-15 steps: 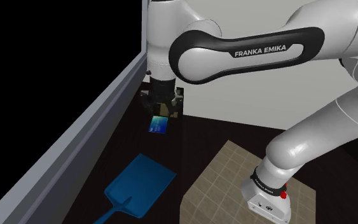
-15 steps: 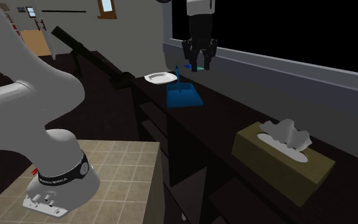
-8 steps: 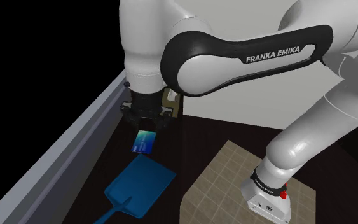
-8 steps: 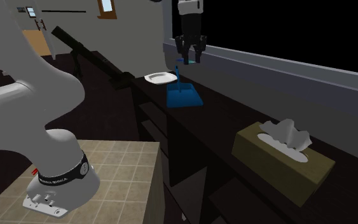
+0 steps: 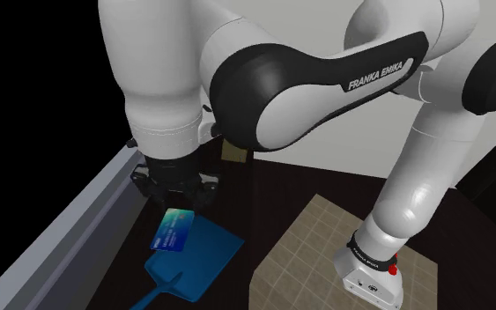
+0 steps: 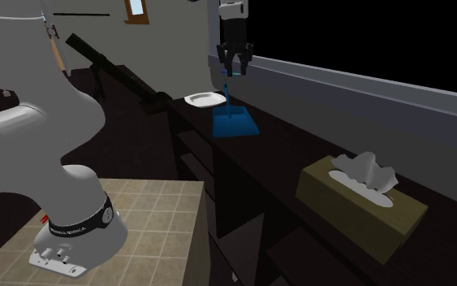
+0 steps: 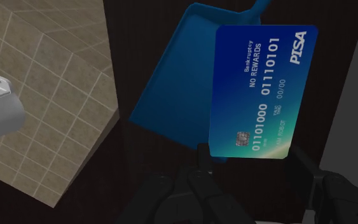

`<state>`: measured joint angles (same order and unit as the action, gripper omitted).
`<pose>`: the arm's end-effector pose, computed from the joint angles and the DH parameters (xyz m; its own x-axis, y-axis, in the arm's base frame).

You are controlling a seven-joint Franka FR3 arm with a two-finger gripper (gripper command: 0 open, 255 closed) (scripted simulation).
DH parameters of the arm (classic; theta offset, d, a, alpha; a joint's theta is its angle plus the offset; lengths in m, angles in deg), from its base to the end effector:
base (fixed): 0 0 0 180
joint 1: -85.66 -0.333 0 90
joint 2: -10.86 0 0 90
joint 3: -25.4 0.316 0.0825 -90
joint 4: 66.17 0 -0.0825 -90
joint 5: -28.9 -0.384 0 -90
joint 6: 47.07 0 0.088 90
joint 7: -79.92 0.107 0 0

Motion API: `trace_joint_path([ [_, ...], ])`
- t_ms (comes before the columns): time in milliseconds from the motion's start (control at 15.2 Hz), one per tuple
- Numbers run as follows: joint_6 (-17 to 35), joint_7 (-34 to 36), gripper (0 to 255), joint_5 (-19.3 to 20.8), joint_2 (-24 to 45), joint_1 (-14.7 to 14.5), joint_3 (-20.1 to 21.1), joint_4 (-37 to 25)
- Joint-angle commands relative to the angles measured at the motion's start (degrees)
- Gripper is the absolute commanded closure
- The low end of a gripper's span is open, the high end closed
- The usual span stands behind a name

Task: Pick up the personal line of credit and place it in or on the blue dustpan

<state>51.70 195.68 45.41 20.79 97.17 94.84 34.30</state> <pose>0.3541 0.4541 0.5130 0.5770 -0.8039 0.1443 -0.8145 -0.5794 0.0290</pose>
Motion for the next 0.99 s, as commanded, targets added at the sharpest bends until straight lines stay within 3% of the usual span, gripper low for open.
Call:
trace_joint_path([
  [0,0.98,1.02,255,0.93,0.95,-0.75,-0.30,0.72],
  [924,9.27,4.52,255,4.81,4.38,-2.38,-2.22,8.07],
])
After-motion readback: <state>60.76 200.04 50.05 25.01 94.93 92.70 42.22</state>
